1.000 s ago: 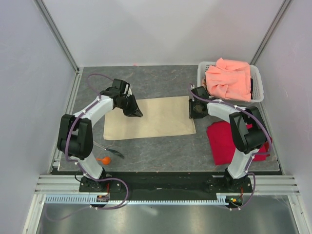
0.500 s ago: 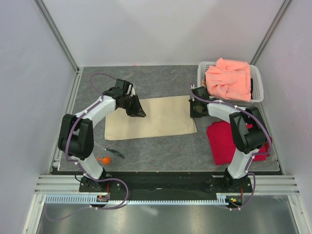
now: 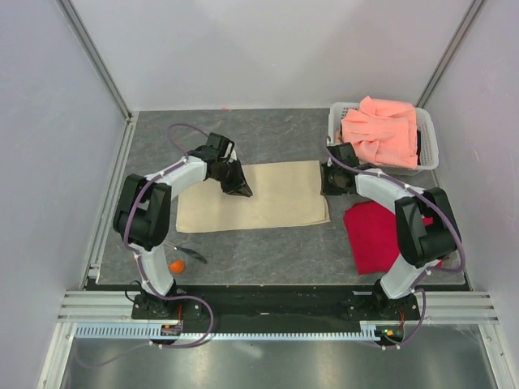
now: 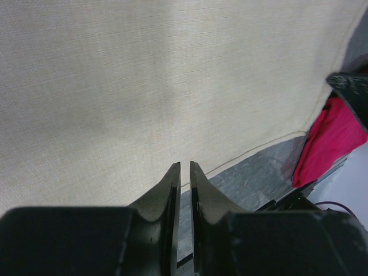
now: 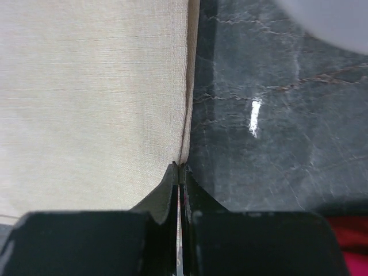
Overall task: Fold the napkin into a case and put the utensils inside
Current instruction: Pick up the rectangle-folded napkin from the center of the board, then fold the rectangle-folded napkin at the center of the board.
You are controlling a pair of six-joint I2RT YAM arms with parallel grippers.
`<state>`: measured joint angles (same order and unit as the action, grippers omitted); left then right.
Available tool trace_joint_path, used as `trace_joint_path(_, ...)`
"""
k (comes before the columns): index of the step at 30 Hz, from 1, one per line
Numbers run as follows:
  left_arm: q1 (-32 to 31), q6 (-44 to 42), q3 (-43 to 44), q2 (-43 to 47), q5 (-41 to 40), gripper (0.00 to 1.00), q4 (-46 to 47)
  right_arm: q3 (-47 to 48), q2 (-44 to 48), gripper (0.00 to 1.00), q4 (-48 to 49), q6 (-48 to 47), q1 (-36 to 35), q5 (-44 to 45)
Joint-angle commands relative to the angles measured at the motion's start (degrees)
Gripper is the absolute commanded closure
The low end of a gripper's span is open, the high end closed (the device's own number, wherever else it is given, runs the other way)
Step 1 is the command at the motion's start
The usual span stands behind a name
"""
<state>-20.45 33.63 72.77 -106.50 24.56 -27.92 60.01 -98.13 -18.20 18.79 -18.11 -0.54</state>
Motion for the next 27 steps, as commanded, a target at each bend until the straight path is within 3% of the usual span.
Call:
trace_joint_path(1,-2.22,4.95,2.63,-5.19,0.23,0.83,6.21,-1.56,6.1,1.0,-0.35,0.29,1.76,-2.8)
trace_joint_path(8,-4.86,10.76,2.73,-11.88,2.08,0.85,10.52,-2.36,11.19,1.0,0.62,-0.59,2.55,-3.68)
trace_joint_path(13,-6.01,12.86,1.93,-12.06,2.07,0.85,12.54,0.8,12.08,1.0,0.7,0.02,2.55,-7.89)
trace_joint_path(23,-10.31,15.77,8.61,-15.93,3.39,0.85,13.24,5.29,11.38,1.0,1.76,3.62,2.46,-16.68)
trace_joint_path(27,-9.79,15.77,8.18,-13.39,3.57,0.86,12.89,6.17,11.64,1.0,1.85,4.5,1.85,-18.89)
